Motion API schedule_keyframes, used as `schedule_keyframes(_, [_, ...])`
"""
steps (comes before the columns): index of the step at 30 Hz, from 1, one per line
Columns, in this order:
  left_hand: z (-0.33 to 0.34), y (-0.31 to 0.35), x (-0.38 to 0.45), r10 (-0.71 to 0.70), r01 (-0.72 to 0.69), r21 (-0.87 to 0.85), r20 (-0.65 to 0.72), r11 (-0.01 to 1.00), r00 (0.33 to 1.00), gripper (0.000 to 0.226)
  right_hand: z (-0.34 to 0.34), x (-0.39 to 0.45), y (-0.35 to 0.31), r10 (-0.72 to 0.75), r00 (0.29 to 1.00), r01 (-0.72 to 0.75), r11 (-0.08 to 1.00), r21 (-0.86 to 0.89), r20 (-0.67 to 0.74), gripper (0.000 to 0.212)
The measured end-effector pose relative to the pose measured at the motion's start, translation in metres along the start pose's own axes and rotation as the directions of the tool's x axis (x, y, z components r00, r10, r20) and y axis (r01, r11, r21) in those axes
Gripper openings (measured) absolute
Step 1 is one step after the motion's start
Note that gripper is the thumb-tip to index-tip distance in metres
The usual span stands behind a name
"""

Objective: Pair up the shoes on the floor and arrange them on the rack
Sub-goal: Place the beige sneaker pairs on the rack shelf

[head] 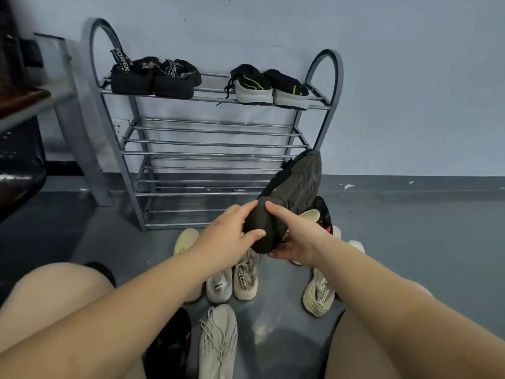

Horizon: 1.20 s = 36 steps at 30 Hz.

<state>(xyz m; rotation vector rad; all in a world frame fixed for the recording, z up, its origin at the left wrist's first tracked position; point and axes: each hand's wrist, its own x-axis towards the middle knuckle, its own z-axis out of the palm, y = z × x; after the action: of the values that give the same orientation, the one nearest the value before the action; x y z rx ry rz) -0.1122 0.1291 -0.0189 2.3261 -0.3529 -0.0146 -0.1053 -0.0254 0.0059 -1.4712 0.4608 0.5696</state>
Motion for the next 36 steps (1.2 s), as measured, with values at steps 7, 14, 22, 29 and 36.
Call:
schedule_keyframes(7, [-0.008, -0.009, 0.009, -0.346, 0.335, -0.547, 0.087, 0.767, 0.934, 0.082, -0.005, 0.005, -0.006, -0.055, 0.996, 0.044, 0.988, 0.147, 0.069, 0.032])
schedule_keyframes(14, [-0.015, -0.006, 0.011, -0.242, 0.601, -0.690, 0.553, 0.402, 0.797, 0.061, -0.003, 0.009, -0.005, -0.094, 0.978, 0.060, 0.981, 0.183, 0.184, 0.031])
schedule_keyframes(22, [-0.011, -0.004, 0.016, -0.241, 0.463, -0.792, 0.397, 0.397, 0.886, 0.032, -0.005, 0.014, -0.010, -0.230, 0.968, 0.216, 0.967, 0.135, 0.100, 0.069])
schedule_keyframes(29, [-0.001, -0.008, 0.011, -0.290, 0.394, -0.647, 0.267, 0.653, 0.919, 0.057, -0.007, 0.018, -0.010, -0.228, 0.973, 0.227, 0.951, 0.210, -0.018, 0.042])
schedule_keyframes(36, [-0.013, -0.016, 0.018, -0.373, 0.631, -0.591, 0.510, 0.502, 0.775, 0.048, -0.005, 0.021, -0.009, -0.237, 0.958, 0.211, 0.963, 0.165, 0.161, 0.034])
